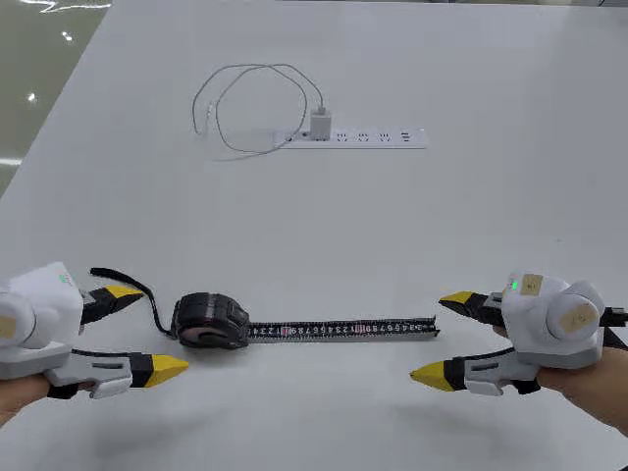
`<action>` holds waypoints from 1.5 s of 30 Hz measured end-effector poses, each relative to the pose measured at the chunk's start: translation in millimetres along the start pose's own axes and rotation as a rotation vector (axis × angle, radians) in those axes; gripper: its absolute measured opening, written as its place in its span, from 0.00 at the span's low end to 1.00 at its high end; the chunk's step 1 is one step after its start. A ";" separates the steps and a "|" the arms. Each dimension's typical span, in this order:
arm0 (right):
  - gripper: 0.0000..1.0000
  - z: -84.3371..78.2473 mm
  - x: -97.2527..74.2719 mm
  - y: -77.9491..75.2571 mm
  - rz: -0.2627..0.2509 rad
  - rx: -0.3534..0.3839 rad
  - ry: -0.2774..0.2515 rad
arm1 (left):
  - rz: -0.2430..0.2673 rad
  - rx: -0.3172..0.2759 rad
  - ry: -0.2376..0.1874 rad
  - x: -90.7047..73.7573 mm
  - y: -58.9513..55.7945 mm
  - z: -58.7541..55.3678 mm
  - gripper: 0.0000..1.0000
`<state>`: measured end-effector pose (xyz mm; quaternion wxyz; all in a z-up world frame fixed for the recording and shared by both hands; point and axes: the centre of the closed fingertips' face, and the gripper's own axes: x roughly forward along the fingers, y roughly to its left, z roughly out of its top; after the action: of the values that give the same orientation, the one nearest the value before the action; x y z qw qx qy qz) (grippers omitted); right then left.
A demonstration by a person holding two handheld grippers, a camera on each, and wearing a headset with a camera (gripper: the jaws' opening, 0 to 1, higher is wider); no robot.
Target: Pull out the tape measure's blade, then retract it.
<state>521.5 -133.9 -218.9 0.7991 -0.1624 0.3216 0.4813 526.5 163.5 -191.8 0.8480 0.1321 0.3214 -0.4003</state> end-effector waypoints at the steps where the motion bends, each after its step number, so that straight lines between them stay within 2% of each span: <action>1: 0.64 0.8 -0.6 0.2 -0.003 0.002 -0.004 | 0.002 0.000 0.000 -0.6 -0.4 -0.2 0.66; 7: 0.66 1.0 -2.9 7.5 -0.010 0.014 -0.015 | 0.018 -0.012 -0.018 -5.3 -3.8 -0.2 0.67; 15: 0.70 0.4 -11.9 14.5 -0.044 0.030 -0.038 | 0.081 -0.047 -0.056 -12.9 -6.4 -4.0 0.70; 25: 0.74 -2.4 -20.1 22.7 -0.069 0.049 -0.053 | 0.090 -0.071 -0.059 -21.7 -18.9 -17.9 0.74; 32: 0.77 -3.1 -23.5 28.5 -0.080 0.063 -0.065 | 0.104 -0.100 -0.076 -27.2 -22.7 -20.5 0.78; 45: 0.83 -8.8 -28.3 42.7 -0.080 0.072 -0.063 | 0.099 -0.136 -0.092 -31.3 -36.9 -27.3 0.86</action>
<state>471.7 -137.0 -204.3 0.8327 -0.1313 0.3065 0.4420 471.5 171.5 -191.0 0.8875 0.0711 0.3016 -0.3409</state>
